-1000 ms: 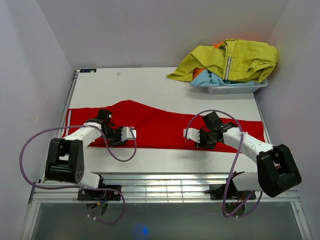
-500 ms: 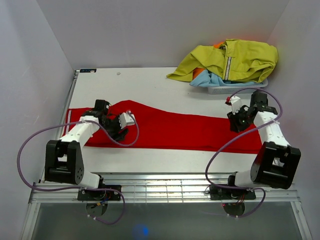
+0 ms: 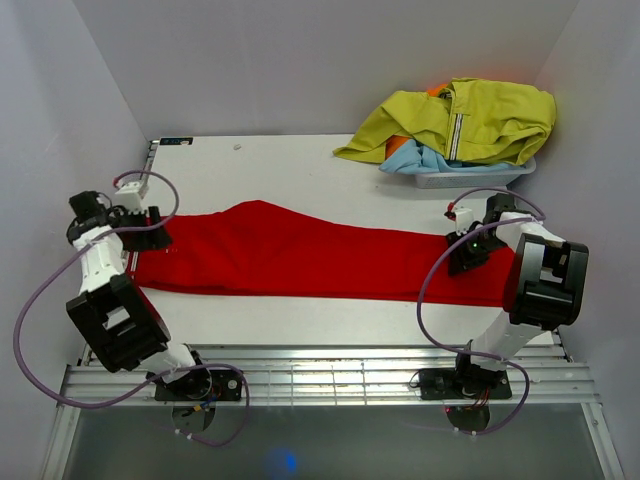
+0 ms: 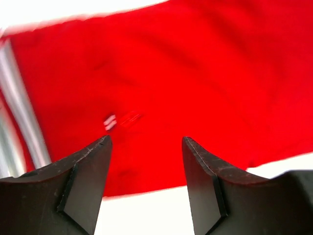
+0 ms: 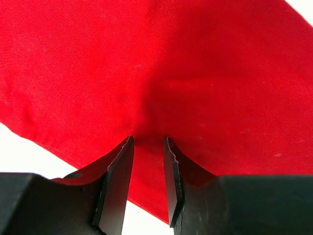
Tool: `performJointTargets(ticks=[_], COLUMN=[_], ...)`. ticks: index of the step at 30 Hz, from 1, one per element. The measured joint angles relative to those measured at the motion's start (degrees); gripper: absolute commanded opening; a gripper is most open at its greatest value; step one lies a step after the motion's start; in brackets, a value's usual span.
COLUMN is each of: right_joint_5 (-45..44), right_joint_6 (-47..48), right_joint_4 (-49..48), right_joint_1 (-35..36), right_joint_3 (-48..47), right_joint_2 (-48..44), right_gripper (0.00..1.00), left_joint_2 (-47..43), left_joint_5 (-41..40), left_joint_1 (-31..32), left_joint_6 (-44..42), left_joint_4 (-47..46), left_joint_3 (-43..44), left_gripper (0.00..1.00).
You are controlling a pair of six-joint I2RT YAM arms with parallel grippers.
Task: Fold and stack the trousers
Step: Fold the trousers
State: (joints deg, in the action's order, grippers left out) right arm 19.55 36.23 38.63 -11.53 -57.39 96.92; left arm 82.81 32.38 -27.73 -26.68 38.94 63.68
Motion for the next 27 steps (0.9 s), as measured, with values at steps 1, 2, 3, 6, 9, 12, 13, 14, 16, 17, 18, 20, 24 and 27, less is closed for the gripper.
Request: performJointTargets(ticks=[1,2,3,6,9,12,13,14,16,17,18,20,24,27], right_joint_5=[-0.11,-0.26,-0.52,-0.66,-0.81,-0.98,-0.96,-0.87,-0.48,-0.22,0.09,0.35,0.57,0.57], right_joint_6=[-0.02,-0.07,-0.09,-0.09,-0.07,0.02,0.13,0.13,0.15,0.17,0.20,0.22,0.39,0.52], right_joint_4=[-0.20,-0.28,-0.33,-0.39,-0.39,-0.31,-0.20,0.04,0.50,0.70,0.87,1.16,1.42,1.44], right_joint_1=[-0.02,-0.04,-0.02,-0.02,-0.02,-0.11,-0.17,-0.35,-0.76,-0.98,-1.20,-1.49,-1.64,-1.64], right_joint_3=[0.13,0.17,0.17,0.20,0.17,0.02,-0.11,-0.37,-0.90,-1.11,-1.29,-1.55,-1.77,-1.77], right_joint_2=[-0.04,-0.04,-0.07,-0.04,0.11,0.33,0.48,0.76,1.31,1.53,1.75,2.01,2.19,2.19], right_gripper=[0.38,0.38,0.38,0.37,0.37,0.37,0.37,0.37,0.37,0.37,0.37,0.37,0.37,0.37], left_joint_2=[0.81,1.60,2.38,3.82,4.11,4.50,4.96,5.60,7.02,8.02,8.66,9.62,9.55,8.72], left_joint_5=[-0.20,-0.37,-0.42,-0.66,-1.55,-2.12,-2.43,-2.67,-3.23,-3.61,-3.93,-4.74,-6.08,-6.95], left_joint_1=[-3.19,-6.40,-9.60,-17.46,-20.63,-20.76,-20.76,-20.74,-20.76,-20.83,-20.87,-20.92,-20.92,-21.03], left_joint_6=[0.87,1.55,2.19,3.50,4.48,5.81,6.25,6.62,7.32,7.78,8.09,8.85,10.25,11.10], left_joint_4=[0.07,0.24,0.46,0.00,-1.11,-3.48,-4.13,-5.07,-6.36,-6.97,-7.45,-8.26,-10.25,-11.65], left_joint_3=[-0.24,-0.48,-0.72,-2.32,-4.79,-6.99,-7.30,-7.54,-7.72,-7.72,-7.76,-7.93,-8.98,-10.10], left_gripper=[0.70,0.69,0.68,0.68,0.68,0.66,0.65,0.65,0.63,0.63,0.63,0.63,0.64,0.65])
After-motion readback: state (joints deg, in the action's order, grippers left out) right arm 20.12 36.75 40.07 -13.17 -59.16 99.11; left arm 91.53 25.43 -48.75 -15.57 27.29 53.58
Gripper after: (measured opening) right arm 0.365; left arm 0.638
